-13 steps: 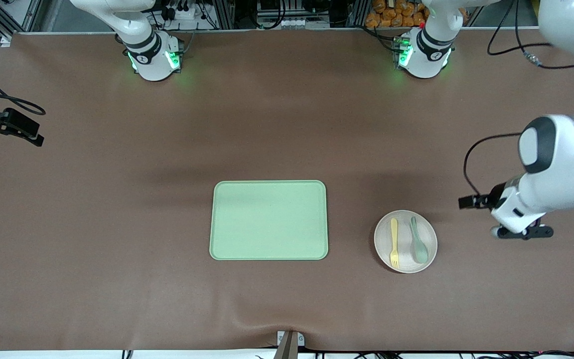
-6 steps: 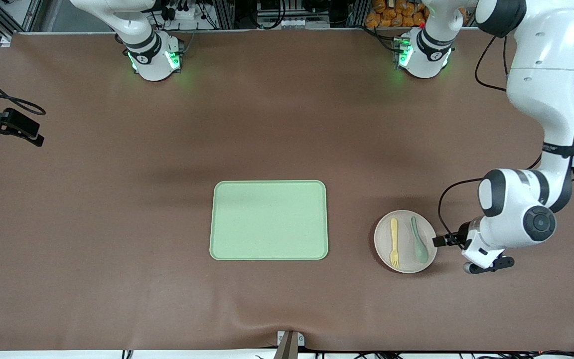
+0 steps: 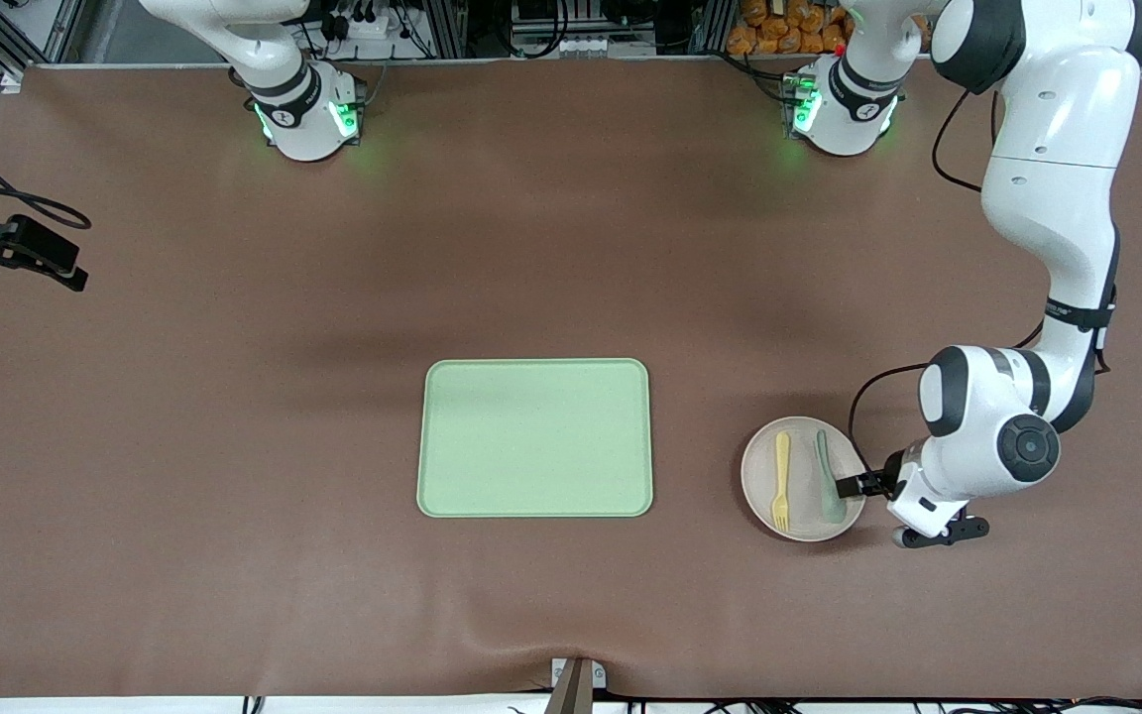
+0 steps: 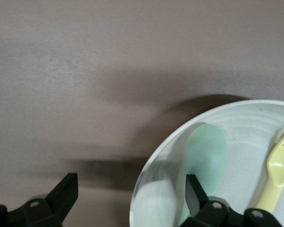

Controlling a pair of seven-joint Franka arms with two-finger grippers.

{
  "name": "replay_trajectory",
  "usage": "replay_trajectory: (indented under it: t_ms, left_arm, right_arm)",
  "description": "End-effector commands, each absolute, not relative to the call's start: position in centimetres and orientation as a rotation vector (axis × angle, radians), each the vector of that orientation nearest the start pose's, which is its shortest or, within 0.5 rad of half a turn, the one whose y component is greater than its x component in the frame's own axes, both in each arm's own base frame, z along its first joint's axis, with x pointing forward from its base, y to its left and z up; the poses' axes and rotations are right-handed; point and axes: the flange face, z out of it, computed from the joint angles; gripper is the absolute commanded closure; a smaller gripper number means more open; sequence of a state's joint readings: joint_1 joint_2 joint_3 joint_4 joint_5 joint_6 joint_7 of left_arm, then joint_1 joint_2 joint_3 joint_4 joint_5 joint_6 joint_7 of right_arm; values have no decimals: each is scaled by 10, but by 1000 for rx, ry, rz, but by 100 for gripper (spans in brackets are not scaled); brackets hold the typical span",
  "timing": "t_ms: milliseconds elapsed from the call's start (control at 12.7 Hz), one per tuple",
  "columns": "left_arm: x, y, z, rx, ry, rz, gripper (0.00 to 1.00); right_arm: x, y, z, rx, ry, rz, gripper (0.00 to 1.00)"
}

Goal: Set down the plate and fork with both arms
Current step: 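Close the left gripper on the white plate's rim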

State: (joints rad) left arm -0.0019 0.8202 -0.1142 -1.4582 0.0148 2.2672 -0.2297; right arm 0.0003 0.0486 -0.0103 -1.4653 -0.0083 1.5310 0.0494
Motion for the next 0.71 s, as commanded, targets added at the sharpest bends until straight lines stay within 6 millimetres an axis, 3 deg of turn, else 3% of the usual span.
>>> replay_trajectory:
  t_ms: [0,473,630]
  left_arm:
    - [721,-73,192,-3186,-191,16,0]
    - [723,-57,202,-3186,-188,-1,0]
    - [721,-66,199,-3187,-175,12,0]
  right_arm:
    - [563,-9,646,-3140,99,-26,0]
    - [564,-9,645,-3140,96,-26,0]
    - [564,-8,645,-3140,89,-22,0]
